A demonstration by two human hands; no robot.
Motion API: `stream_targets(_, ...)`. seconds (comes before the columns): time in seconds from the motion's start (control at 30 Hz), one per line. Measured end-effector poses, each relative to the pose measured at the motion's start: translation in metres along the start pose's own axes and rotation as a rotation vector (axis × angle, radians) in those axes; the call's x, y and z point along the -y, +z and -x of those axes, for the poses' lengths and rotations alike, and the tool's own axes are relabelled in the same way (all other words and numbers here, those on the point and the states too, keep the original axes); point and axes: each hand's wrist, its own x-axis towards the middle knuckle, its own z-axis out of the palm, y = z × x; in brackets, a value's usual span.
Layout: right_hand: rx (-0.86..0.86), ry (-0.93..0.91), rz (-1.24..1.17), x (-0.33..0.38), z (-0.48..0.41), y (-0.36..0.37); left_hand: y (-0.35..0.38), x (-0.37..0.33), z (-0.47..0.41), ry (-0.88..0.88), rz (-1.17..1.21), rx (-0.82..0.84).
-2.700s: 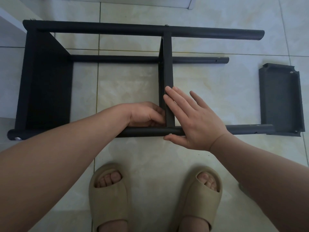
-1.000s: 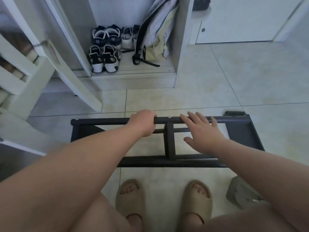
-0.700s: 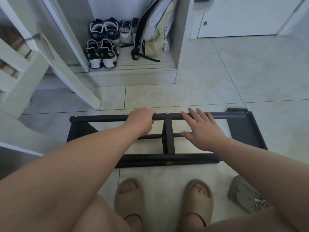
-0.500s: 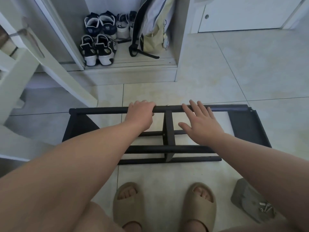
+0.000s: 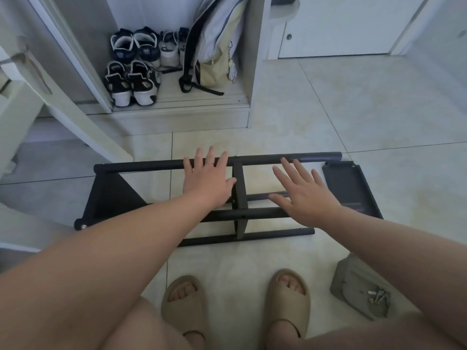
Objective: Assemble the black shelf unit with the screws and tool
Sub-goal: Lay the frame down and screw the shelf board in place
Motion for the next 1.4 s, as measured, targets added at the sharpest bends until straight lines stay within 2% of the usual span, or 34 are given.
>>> stream_targets(0.2,0.051,0.120,0.086,-0.051,0.075,-0.008,-0.022,-0.044,0.025,0.221,-0.001,-0.058)
stream_targets(0.47,0.150,0.337,0.109,-0.135,0.179,0.009,-0.012,-0.144,0.050,0.580,-0.076,-0.090)
stream_targets(0.6,0.255,0.363,0.101,-0.174,0.204,0.033,0.016,-0.198,0.062,0.834,-0.112,-0.045)
stream_targets(0.77,0.372,0.346,0.057,-0.202,0.189,0.063,0.067,-0.248,0.067,1.080,-0.185,0.103)
stream_targets(0.93,0.634,0.363,-0.038,-0.214,0.162,0.118,0.122,-0.264,0.058,1.190,-0.275,0.291)
stream_targets(1.07,0.705,0.394,-0.082,-0.227,0.154,0.168,0.161,-0.266,0.058,1.209,-0.357,0.440)
stream_targets(1.2,0.719,0.430,-0.118,-0.236,0.151,0.206,0.186,-0.262,0.062,1.228,-0.327,0.388)
stream_targets(1.4,0.687,0.396,-0.076,-0.248,0.163,0.240,0.206,-0.258,0.061,1.209,-0.199,0.223)
